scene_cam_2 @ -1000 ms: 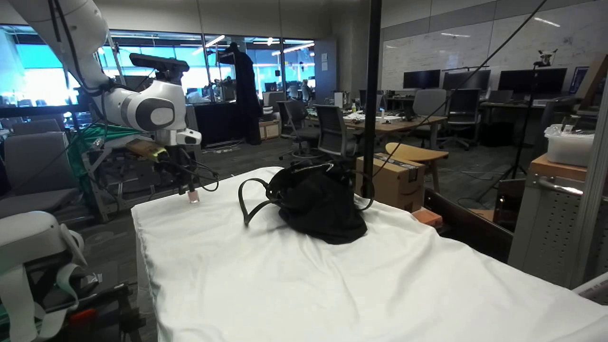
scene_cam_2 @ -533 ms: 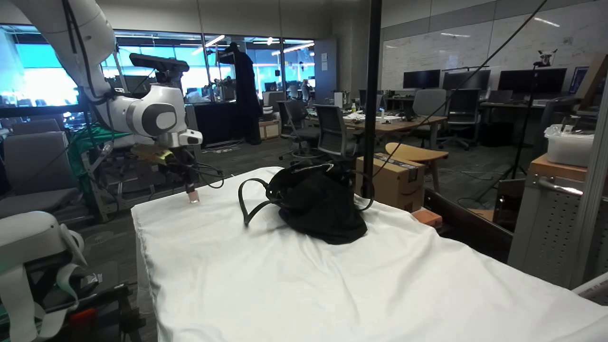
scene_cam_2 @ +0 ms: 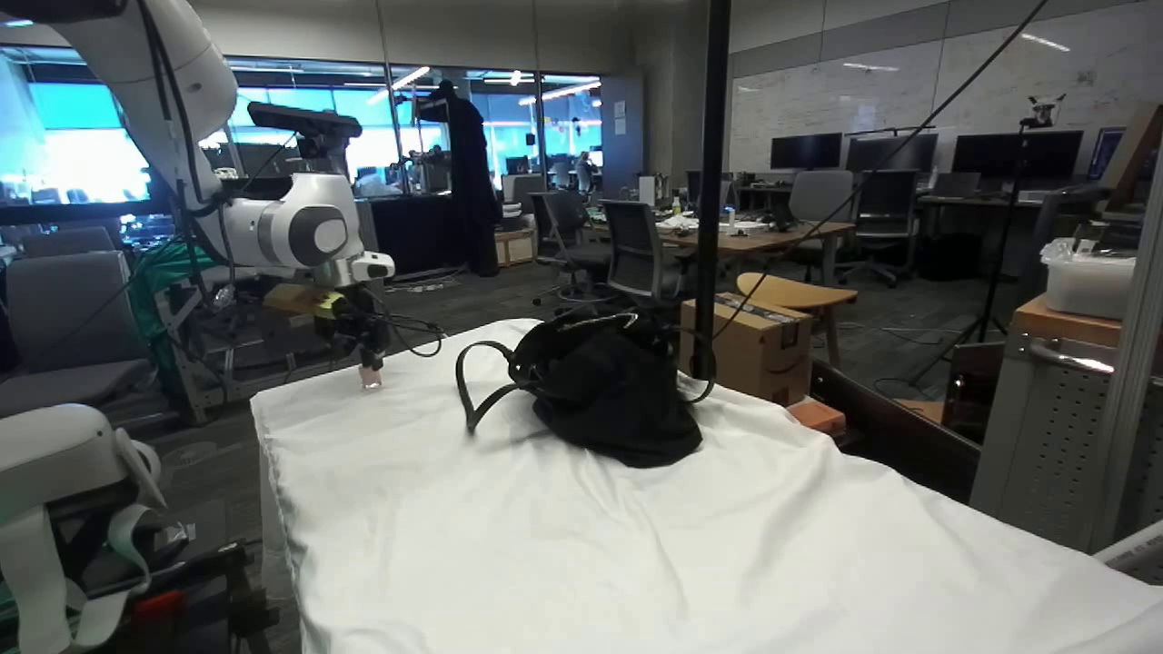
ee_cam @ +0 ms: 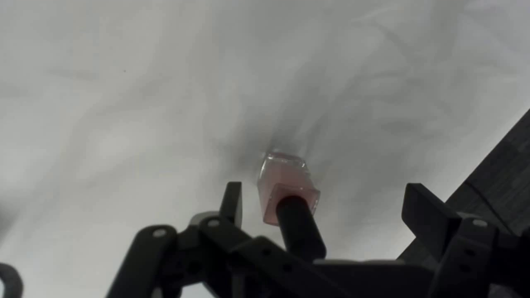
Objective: Put the nail polish bottles in the bag
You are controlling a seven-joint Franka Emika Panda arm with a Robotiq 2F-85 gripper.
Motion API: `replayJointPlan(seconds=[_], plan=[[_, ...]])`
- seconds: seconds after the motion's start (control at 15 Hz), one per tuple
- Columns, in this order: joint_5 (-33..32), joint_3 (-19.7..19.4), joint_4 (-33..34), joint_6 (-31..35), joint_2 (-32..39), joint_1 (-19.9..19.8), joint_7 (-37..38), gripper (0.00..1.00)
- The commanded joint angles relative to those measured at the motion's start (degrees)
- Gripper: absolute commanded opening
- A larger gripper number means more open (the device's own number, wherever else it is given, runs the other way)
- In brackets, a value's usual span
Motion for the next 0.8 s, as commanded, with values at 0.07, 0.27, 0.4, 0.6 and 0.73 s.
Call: replayJointPlan(seconds=[0.07,0.27,0.4,0.6,0.73], plan=[[-8.26,-5.16,3.53,-0.2,2.94,5.25,5.9,1.0],[-9.55,-6.32,5.21,-1.45,4.79,6.93,6.7,1.0],[-9.76,-6.91,6.16,-1.92,5.59,7.88,6.69,1.0],[-9.46,-7.4,7.2,-3.7,5.83,8.74,6.63,1.0],[-9.2,-7.38,7.65,-5.58,5.67,8.9,6.51,0.93]])
